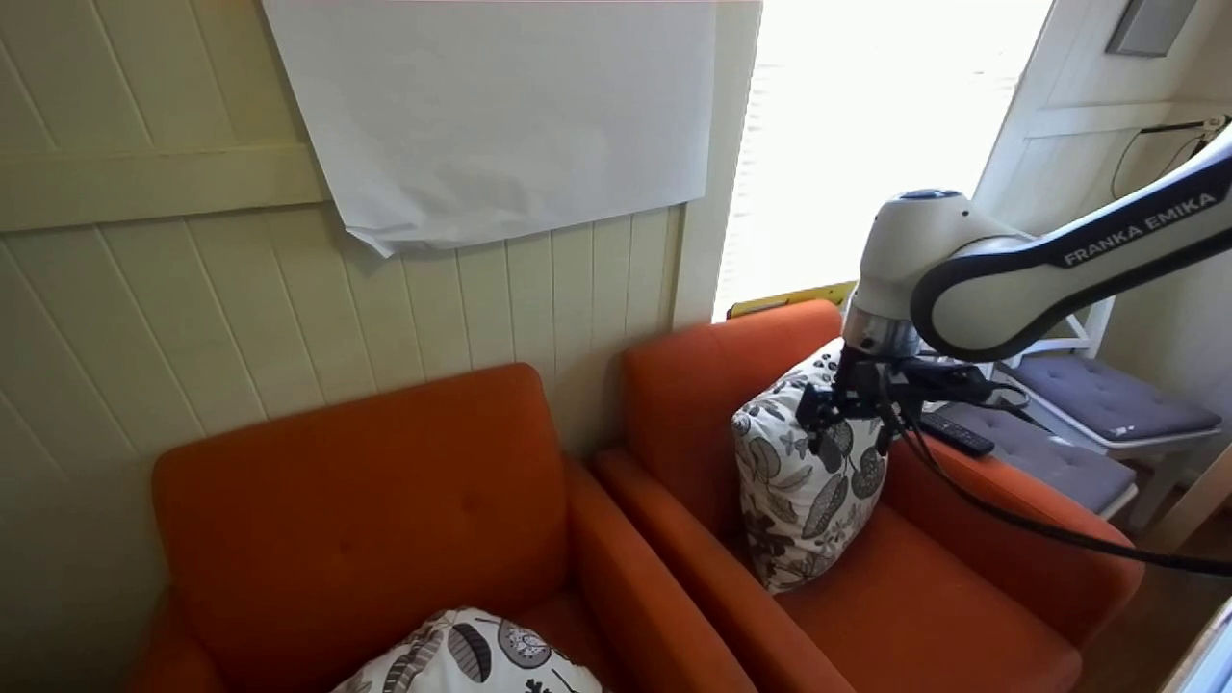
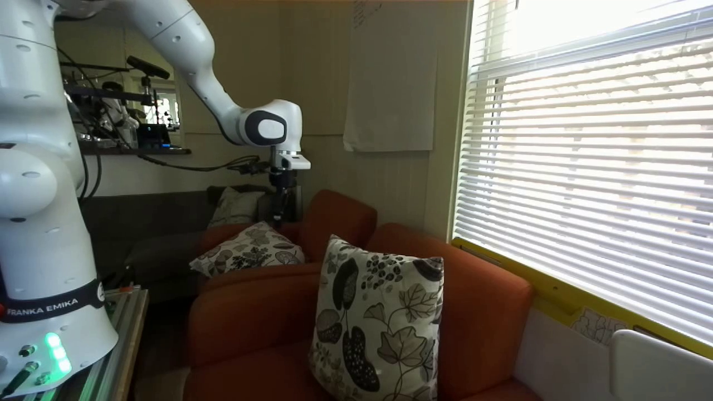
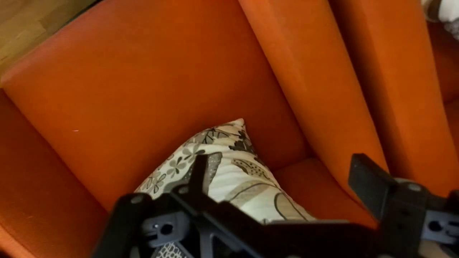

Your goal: Put the pillow on the back of the sofa

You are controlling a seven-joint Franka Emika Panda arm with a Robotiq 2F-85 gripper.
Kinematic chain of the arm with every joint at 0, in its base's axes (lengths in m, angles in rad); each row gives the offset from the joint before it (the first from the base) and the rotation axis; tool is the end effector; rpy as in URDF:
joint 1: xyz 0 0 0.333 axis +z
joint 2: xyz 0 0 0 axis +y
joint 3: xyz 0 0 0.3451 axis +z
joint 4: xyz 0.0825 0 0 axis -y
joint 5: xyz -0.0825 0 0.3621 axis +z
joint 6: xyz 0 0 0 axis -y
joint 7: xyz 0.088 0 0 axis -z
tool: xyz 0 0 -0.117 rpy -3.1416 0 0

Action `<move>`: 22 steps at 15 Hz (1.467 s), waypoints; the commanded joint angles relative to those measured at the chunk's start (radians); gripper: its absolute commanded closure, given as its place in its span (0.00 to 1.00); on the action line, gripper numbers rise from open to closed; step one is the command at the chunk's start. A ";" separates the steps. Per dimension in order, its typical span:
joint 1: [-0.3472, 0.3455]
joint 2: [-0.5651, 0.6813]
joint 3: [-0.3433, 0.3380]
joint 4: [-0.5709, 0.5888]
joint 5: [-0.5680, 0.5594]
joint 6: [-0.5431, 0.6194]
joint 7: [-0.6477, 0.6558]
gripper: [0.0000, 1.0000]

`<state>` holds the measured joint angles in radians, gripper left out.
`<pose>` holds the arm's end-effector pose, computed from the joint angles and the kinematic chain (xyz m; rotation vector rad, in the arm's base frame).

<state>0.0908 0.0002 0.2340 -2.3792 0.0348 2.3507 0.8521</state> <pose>0.4517 0.1529 0.3537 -3.0179 0.8550 0.0587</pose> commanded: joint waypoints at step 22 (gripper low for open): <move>0.177 0.313 -0.437 0.254 -0.421 0.415 0.912 0.00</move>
<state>0.2657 0.2838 -0.1912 -2.1533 -0.3451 2.7599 1.7065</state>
